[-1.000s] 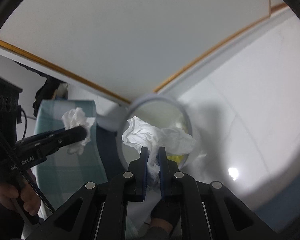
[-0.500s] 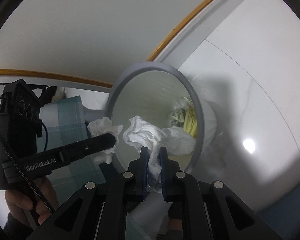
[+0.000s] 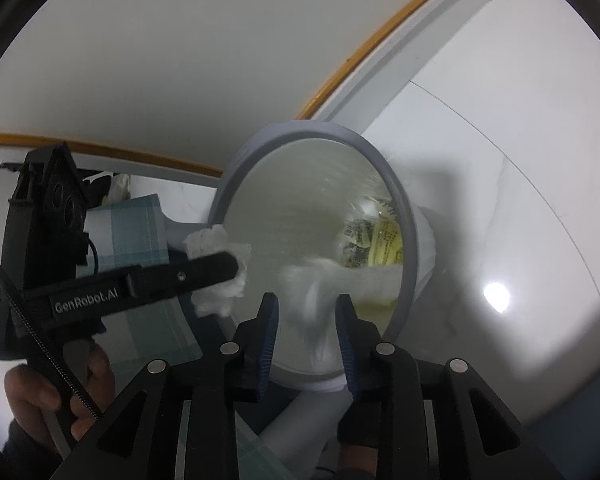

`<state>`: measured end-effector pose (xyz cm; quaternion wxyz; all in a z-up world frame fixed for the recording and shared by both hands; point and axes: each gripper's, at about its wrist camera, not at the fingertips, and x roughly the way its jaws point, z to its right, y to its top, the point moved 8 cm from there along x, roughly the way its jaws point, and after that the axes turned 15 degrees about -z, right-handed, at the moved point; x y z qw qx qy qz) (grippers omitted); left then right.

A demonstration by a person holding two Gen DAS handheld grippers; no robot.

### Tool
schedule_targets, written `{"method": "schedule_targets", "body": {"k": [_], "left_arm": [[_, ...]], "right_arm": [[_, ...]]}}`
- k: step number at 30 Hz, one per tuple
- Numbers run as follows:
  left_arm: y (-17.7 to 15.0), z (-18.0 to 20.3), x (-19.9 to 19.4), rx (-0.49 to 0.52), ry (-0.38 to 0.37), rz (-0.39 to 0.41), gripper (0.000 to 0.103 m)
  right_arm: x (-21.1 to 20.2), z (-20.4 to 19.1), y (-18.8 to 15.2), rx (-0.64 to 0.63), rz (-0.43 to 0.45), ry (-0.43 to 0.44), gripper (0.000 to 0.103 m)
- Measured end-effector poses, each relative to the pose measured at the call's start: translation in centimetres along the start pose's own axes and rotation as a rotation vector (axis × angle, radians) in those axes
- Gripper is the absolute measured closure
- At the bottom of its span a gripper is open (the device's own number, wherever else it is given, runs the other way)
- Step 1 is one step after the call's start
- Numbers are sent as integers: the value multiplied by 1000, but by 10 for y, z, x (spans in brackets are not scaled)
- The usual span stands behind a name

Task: Collect trash
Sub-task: 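Open both grippers to drop the tissues into the white bin, then move both tools back over the table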

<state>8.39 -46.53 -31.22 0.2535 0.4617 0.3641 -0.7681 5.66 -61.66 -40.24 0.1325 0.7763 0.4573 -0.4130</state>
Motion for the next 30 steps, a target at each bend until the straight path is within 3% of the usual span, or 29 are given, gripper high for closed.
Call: {"method": "schedule_targets", "body": {"k": [7, 13, 21, 30], "left_arm": [[-1, -1, -7, 16, 26, 12, 47], [-6, 2, -16, 47, 78, 49, 44], [-27, 2, -44, 63, 87, 170, 44], [-58, 5, -109, 76, 87, 359, 44]], "right_arm": [[-15, 6, -7, 12, 16, -29, 63], [-31, 14, -17, 34, 43, -50, 57], [-59, 11, -28, 33, 81, -71, 55], [-113, -23, -29, -37, 186, -118, 54]]}}
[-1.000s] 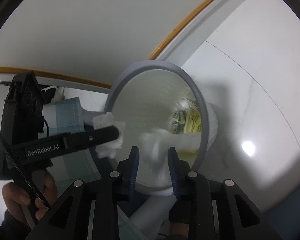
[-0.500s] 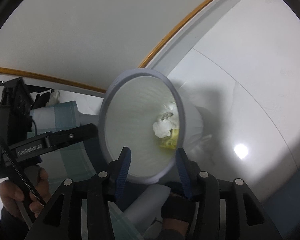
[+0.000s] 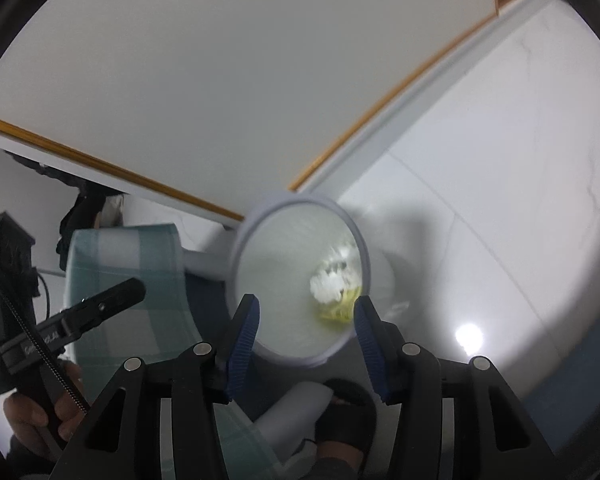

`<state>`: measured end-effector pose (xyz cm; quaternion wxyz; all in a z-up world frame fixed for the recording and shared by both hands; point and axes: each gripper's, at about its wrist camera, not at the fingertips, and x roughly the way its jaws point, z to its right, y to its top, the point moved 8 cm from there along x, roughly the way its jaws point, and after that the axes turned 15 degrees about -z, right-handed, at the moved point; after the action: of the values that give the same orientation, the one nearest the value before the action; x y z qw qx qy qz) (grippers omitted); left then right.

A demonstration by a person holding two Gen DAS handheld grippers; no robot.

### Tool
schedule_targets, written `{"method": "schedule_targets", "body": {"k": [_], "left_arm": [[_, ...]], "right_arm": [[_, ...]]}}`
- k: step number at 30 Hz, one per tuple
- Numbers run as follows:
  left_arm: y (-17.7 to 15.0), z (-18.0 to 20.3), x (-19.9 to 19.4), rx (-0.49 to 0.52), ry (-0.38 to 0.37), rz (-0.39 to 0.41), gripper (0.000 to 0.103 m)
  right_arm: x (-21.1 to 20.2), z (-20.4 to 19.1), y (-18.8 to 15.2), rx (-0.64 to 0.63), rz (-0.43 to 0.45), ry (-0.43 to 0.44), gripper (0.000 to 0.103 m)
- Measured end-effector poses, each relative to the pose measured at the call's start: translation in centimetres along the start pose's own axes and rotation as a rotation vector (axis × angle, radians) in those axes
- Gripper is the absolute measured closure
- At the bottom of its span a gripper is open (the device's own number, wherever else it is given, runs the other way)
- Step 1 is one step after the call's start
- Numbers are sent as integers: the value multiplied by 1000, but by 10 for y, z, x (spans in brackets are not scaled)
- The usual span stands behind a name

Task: Collect trash
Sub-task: 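Move both tools back over the table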

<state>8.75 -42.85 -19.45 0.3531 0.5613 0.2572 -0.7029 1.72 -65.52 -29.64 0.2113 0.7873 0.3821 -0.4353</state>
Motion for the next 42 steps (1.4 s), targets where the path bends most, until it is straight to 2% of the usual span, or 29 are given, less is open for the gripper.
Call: {"method": "schedule_targets", "body": {"k": [4, 6, 11, 13, 15, 21, 24, 27, 31, 33, 37, 42], "left_arm": [[-6, -6, -34, -16, 2, 91, 44], [-15, -13, -62, -36, -20, 162, 44], [-33, -33, -111, -84, -8, 307, 44], [-41, -41, -130, -90, 11, 362, 38], [-49, -53, -149, -109, 33, 419, 32], [-76, -83, -206, -154, 85, 552, 28], [-102, -106, -236, -204, 138, 650, 18], [-128, -131, -261, -271, 144, 716, 17], [-157, -164, -278, -356, 135, 757, 11], [-168, -181, -281, -392, 140, 752, 9], [-188, -208, -283, -442, 179, 762, 9], [-220, -230, -290, -487, 250, 804, 8]], "right_arm": [[-36, -25, 4, -47, 70, -8, 53], [-56, -43, 4, -75, 119, -12, 48], [-107, -95, -1, -191, 267, -98, 46], [-127, -118, -8, -242, 325, -124, 45], [-143, -140, -16, -273, 366, -109, 42], [-173, -203, -42, -355, 423, -24, 36], [-178, -234, -57, -416, 451, -23, 31], [-176, -274, -79, -493, 466, -5, 29], [-164, -312, -103, -575, 444, 29, 28], [-154, -335, -117, -623, 433, 39, 28], [-136, -370, -144, -716, 414, 58, 26], [-111, -417, -182, -817, 390, 78, 19]]}}
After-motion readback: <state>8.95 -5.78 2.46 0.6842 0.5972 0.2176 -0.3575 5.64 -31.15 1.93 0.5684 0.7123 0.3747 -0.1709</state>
